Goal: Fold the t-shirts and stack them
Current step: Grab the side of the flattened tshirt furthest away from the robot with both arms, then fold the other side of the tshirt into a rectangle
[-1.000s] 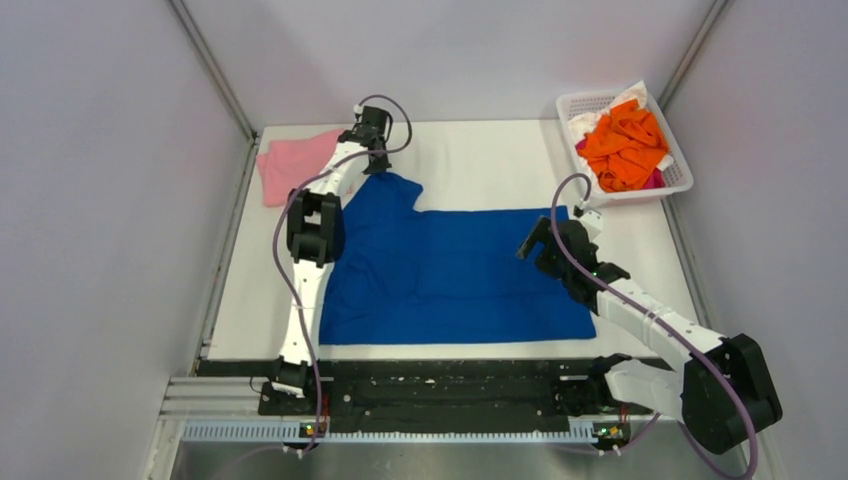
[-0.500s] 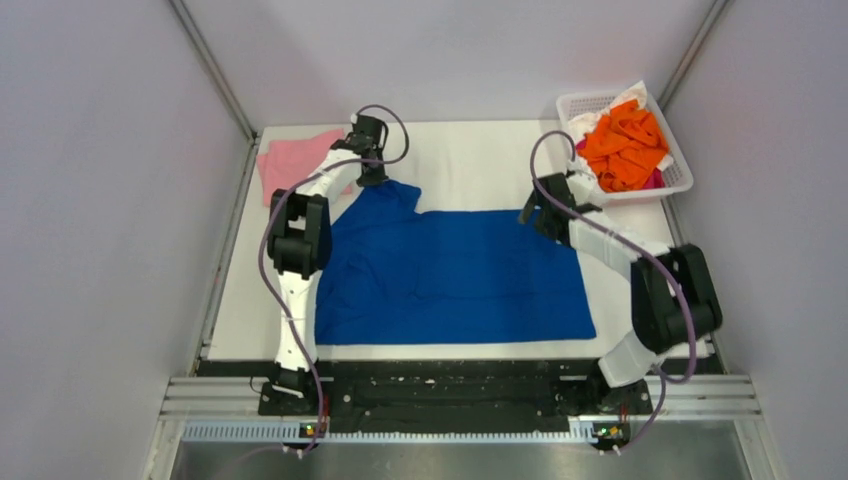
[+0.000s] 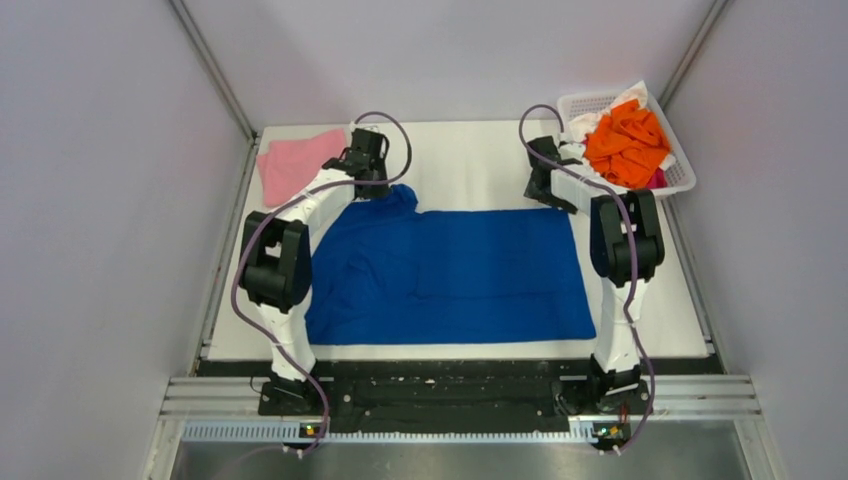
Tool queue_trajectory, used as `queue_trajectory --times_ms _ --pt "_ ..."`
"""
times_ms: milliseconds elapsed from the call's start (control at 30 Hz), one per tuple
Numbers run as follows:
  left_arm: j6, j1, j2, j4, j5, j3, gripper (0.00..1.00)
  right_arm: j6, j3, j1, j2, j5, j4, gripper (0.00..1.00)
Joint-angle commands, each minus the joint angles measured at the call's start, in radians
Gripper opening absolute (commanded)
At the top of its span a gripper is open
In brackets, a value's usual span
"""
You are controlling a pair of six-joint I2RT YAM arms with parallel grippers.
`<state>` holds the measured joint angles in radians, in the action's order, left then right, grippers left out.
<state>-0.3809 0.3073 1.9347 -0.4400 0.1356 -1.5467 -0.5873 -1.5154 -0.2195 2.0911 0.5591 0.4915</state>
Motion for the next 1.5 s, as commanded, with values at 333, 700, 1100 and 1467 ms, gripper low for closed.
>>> queue_trajectory --times_ms 333,700,1100,1467 --pt "-0.016 0.051 -0.186 0.025 0.041 0.136 0.00 -0.037 0.106 0.005 -0.062 0.048 0.045 0.50" --pt "0.007 0.079 -0.236 0.006 0.075 0.160 0.00 -0.031 0.100 0.006 -0.067 0.064 -0.055 0.05" --pt "-0.017 0.080 -0.342 -0.004 0.091 0.235 0.00 0.018 0.296 -0.007 -0.303 0.038 -0.226 0.00" --pt "-0.095 0.124 -0.485 -0.050 0.169 0.366 0.00 0.026 0.446 -0.079 -0.454 0.071 -0.197 0.00"
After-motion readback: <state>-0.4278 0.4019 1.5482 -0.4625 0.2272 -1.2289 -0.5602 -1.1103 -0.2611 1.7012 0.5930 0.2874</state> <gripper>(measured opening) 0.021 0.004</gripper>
